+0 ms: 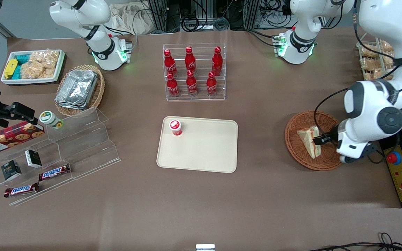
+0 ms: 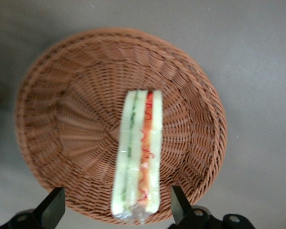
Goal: Place sandwich from basket to tray
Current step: 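Move the left gripper down over the wrapped sandwich in the basket, then close the left gripper on the sandwich wedge's wrapped edge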
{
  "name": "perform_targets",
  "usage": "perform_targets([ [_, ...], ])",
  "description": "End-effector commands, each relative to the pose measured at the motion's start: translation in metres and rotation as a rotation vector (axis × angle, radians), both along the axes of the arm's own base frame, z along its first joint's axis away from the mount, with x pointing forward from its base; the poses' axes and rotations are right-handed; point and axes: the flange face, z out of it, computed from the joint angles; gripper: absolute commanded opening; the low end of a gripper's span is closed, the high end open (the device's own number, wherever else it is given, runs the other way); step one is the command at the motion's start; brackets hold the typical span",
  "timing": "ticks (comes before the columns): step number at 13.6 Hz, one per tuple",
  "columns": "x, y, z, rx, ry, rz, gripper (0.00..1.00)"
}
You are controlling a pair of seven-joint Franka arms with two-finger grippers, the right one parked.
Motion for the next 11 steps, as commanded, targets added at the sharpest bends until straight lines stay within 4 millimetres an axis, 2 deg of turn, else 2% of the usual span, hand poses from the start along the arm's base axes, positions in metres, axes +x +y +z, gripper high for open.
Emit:
perform_targets([
  [1, 0.000, -0.004, -0.022, 0.026, 0.019, -0.004, 1.00],
  [6, -0.015, -0.005, -0.061, 0.043, 0.026, -0.029, 1.00],
  [7, -0.016, -0.004, -0.066, 0.042, 0.018, -0.029, 0.97],
  [9, -0.016, -0.004, -0.066, 0.047, 0.013, -0.001, 0.78],
  [11, -0.014, -0.004, -0.063, 0.050, 0.008, 0.014, 0.54],
])
